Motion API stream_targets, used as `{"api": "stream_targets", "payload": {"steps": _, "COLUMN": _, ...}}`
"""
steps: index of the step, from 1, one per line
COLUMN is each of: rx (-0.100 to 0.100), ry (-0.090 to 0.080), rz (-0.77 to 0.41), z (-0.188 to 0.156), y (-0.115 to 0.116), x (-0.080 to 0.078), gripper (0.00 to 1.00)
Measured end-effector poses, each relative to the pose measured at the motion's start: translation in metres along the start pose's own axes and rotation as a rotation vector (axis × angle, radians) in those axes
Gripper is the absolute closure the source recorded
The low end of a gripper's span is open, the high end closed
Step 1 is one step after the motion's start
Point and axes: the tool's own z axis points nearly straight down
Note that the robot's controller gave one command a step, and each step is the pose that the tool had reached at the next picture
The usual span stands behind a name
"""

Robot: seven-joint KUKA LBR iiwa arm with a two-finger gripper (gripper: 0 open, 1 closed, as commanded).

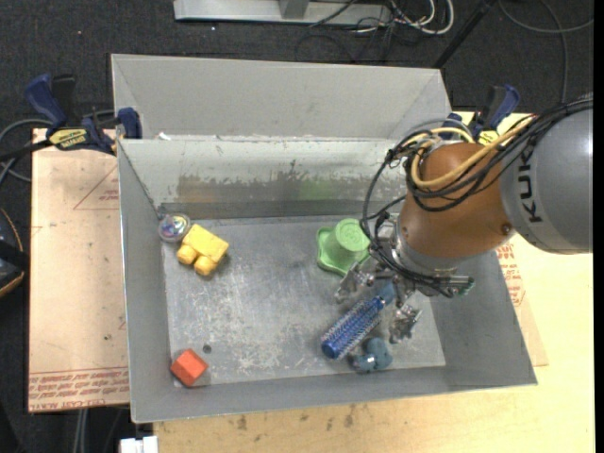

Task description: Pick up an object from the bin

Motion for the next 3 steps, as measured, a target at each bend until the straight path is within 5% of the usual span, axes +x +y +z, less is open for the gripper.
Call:
{"api": "stream_targets", "payload": {"steps": 1, "rx": 0.005, "ry": -0.002, "rz": -0.139, "z": 0.0247, "y": 0.0041, "x": -0.0053, "gripper": 0.00}}
{"api": "stream_targets", "payload": {"steps": 2, "rx": 0.003, "ry": 0.000, "rz": -0.136, "z": 0.0223, "y": 0.0028, "x": -0.0067, "gripper": 0.00}}
{"api": "stream_targets", "payload": {"steps": 3, "rx": 0.006, "ry": -0.004, "rz": -0.135, "z": 0.0199, "y": 0.0021, "x": -0.0087, "gripper": 1.00}}
